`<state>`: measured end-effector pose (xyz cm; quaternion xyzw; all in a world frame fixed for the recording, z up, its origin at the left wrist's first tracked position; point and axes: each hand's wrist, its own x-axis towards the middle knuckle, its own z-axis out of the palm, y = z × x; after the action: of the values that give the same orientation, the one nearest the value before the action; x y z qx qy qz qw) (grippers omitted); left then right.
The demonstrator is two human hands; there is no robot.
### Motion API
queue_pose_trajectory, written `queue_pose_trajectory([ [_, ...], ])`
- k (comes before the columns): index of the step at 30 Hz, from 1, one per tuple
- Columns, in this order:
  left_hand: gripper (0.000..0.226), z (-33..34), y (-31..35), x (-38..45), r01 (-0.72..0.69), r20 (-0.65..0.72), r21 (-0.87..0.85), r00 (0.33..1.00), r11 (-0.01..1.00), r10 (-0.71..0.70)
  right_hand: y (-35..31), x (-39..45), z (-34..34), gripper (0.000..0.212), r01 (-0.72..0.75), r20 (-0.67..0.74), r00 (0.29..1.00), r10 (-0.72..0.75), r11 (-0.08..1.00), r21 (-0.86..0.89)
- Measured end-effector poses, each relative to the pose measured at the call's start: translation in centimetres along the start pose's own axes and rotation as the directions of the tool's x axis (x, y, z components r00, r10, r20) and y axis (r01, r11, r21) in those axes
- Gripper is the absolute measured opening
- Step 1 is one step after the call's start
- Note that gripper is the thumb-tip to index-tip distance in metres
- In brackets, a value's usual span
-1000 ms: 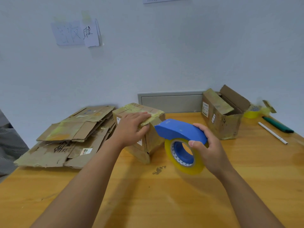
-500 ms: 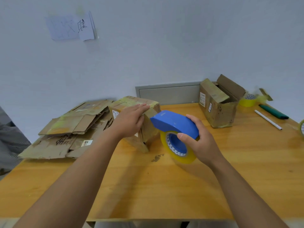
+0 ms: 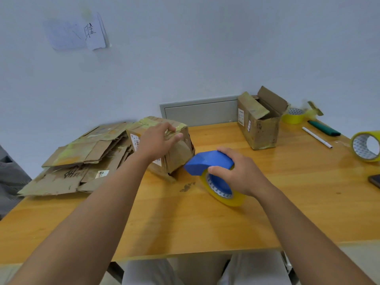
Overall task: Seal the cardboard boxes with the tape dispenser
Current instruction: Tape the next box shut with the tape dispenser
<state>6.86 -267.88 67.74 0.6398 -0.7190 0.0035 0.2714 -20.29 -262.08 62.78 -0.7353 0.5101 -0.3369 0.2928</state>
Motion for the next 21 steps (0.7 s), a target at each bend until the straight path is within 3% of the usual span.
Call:
queue_pose_trajectory([
  [3,0.037,0.8,-0.1,0.0,-0.047,-0.030,0.113,0.998,0.992,0.051,-0.6,1.0,1.2,0.072,-0.030,0.025,0.999,0.030,0.999,-0.011],
  [11,0.048,1.5,-0.4,-0.5,-0.094,0.027,0.191,0.996,0.977,0.091,-2.3,2.1,2.7,0.065,-0.087,0.034,0.995,0.089,0.995,-0.052],
  [13,0.043,1.1,-0.5,-0.3,-0.081,-0.019,0.173,0.996,0.982,0.085,-2.6,2.2,2.6,0.067,-0.112,0.024,0.993,0.114,0.990,-0.081],
  [16,0.040,-1.1,-2.0,0.5,0.075,-0.165,0.032,0.984,0.997,-0.069,-2.8,2.2,2.1,0.075,-0.150,0.042,0.986,0.163,0.964,-0.222],
  [18,0.042,-2.9,-3.8,0.7,0.134,-0.171,-0.028,0.976,0.991,-0.137,-2.4,1.9,1.8,0.074,-0.152,0.032,0.986,0.163,0.965,-0.215],
  [21,0.044,-3.9,-4.9,0.6,0.122,-0.154,-0.079,0.979,0.989,-0.133,-2.1,2.0,1.7,0.069,-0.161,0.019,0.986,0.168,0.967,-0.199],
])
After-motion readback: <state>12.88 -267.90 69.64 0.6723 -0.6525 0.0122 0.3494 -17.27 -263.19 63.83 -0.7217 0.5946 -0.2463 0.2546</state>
